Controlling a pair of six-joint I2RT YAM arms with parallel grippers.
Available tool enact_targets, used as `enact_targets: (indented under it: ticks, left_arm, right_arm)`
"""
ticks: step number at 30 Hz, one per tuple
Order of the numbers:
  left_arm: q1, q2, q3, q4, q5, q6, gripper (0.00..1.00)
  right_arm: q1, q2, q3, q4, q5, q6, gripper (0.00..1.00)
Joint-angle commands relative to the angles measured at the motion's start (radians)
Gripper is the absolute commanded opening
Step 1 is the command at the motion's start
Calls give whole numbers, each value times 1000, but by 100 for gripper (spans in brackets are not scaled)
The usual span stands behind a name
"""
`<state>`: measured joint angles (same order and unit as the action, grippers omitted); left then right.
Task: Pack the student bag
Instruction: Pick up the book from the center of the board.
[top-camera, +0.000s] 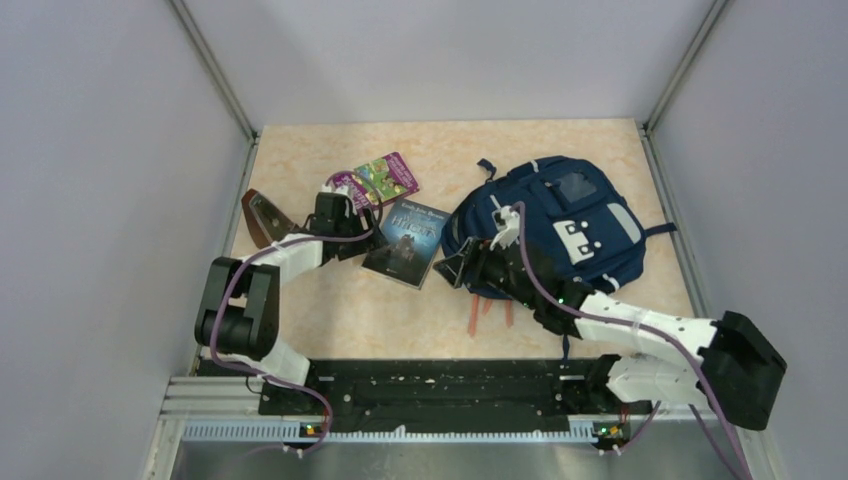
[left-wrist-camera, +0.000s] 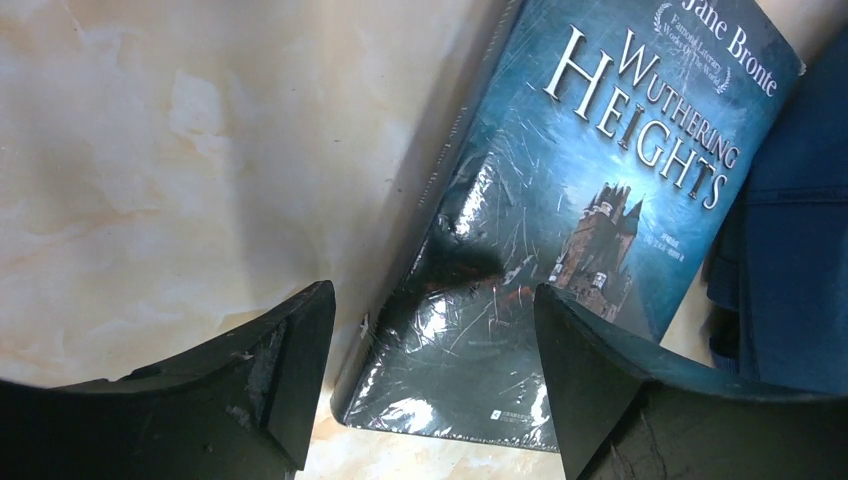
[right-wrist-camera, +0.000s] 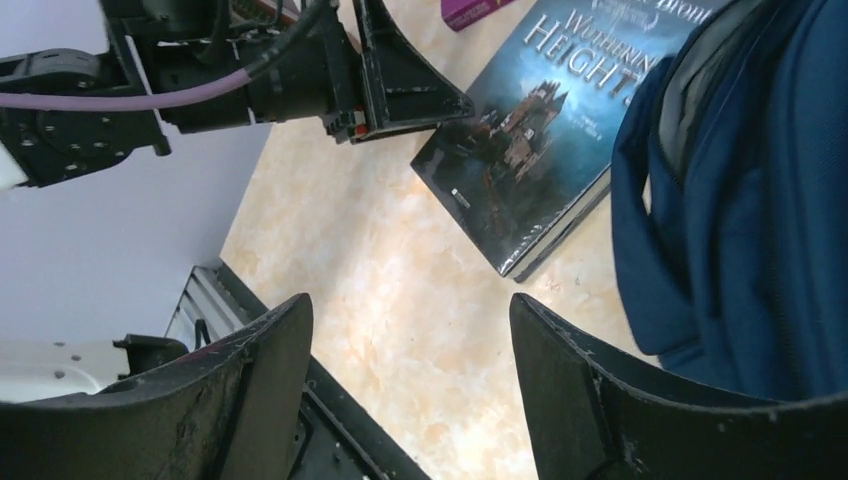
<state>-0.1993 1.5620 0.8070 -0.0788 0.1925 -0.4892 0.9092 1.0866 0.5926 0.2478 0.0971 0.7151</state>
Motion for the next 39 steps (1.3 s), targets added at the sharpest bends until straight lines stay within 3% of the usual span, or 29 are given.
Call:
enact_targets:
  ticks: [1,12,20,31,39]
  left_arm:
    - [-5,7,13,69,10,-17,77]
    - [-5,13,-31,125,46,-31,72]
    - [-5,6,-52,131,57,-38,65]
    - [-5,18,-80,134,59,-43,64]
    - [-10,9,-101,145,80,-50,64]
  right_arm:
    - [83,123,-43,265,135,130,69]
    - [119,486,79,316,150,135,62]
    - [119,665,233,218,122,95,62]
    - [118,684,205,223,183,125,63]
    - [105,734,268,204,140,64,61]
